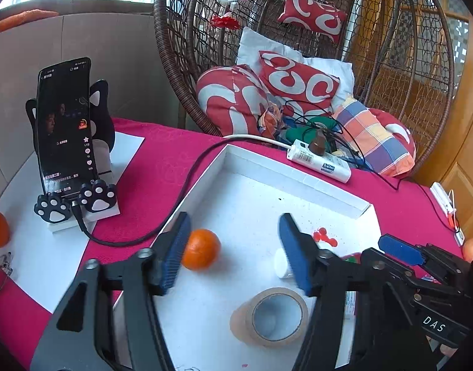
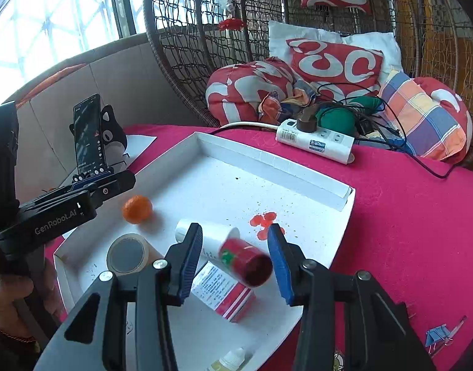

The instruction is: Organize rigid objects

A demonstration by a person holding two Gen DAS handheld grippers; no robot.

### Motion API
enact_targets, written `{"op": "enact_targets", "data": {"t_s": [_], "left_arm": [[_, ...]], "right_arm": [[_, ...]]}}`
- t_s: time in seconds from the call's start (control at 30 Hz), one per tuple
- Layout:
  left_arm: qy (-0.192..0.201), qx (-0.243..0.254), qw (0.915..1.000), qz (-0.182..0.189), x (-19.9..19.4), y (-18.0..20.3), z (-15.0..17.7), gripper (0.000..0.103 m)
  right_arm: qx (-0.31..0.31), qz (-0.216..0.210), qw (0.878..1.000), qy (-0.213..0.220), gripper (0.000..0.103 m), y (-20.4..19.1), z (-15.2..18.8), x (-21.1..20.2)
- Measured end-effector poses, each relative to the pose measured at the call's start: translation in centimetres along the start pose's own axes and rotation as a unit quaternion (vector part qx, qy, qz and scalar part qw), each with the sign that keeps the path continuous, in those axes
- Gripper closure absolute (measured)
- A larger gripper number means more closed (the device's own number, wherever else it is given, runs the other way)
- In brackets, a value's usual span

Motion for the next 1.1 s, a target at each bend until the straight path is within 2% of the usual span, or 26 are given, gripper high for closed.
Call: {"op": "enact_targets", "data": {"t_s": [0.07, 0.1, 0.17, 0.23, 0.4, 0.5, 0.6, 0.73, 0.87, 0.97, 1.1], "left_arm": [[0.017, -0.005, 0.9998, 0.002, -0.9, 0.0, 0.0, 0.013], [0.025, -0.007, 0.9996, -0.001, -1.4, 0.0, 0.0, 0.013], [0.035, -0.012, 0.9992, -0.016, -2.3, 0.0, 0.1, 0.011], [0.050, -0.022, 0.9985, -0.009, -3.6, 0.0, 0.3, 0.011], [0.088, -0.032, 0.9955, 0.019, -7.1, 0.8, 1.2, 0.011], [0.090, -0.019, 0.9948, 0.044, -8.3, 2.3, 1.7, 0.011], [0.082, 0.007, 0.9939, 0.073, -8.9, 4.7, 2.4, 0.011], [0.053, 0.047, 0.9913, 0.111, -8.8, 8.5, 4.1, 0.011], [0.012, 0.089, 0.9843, 0.152, -8.2, 12.9, 6.3, 0.011], [-0.019, 0.127, 0.9759, 0.176, -7.6, 16.0, 8.4, 0.011], [-0.060, 0.195, 0.9587, 0.198, -6.5, 20.1, 11.3, 0.011]], "right_arm": [[0.004, 0.000, 1.000, 0.003, 0.036, 0.0, -0.1, -0.3], [0.005, 0.001, 1.000, 0.006, 0.017, 0.0, -0.1, -0.5], [0.001, 0.003, 1.000, 0.018, 0.012, -0.2, -0.1, -1.2], [-0.004, 0.005, 1.000, 0.026, 0.000, -0.4, 0.0, -1.8], [0.006, 0.021, 0.998, 0.052, 0.000, 0.2, 0.5, -4.2], [0.028, 0.013, 0.997, 0.071, 0.000, 1.5, 0.8, -6.2], [0.041, 0.027, 0.994, 0.098, 0.000, 3.5, 1.3, -8.9], [0.083, 0.067, 0.986, 0.130, 0.000, 8.0, 2.5, -12.5], [0.137, 0.107, 0.975, 0.141, 0.000, 13.0, 4.8, -15.3], [0.171, 0.125, 0.968, 0.138, 0.000, 15.8, 6.9, -16.5], [0.204, 0.139, 0.961, 0.125, 0.000, 18.4, 9.8, -16.8]]}}
Point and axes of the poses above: each gripper's, at about its wrist camera, not at the fingertips, and x roughly the way its jaws point, y to its right, z to its underside, the point moved 1 cm from there along x, roughly the way its jaws point, and after that the axes turned 1 degree about y, right-handed, at the moved point
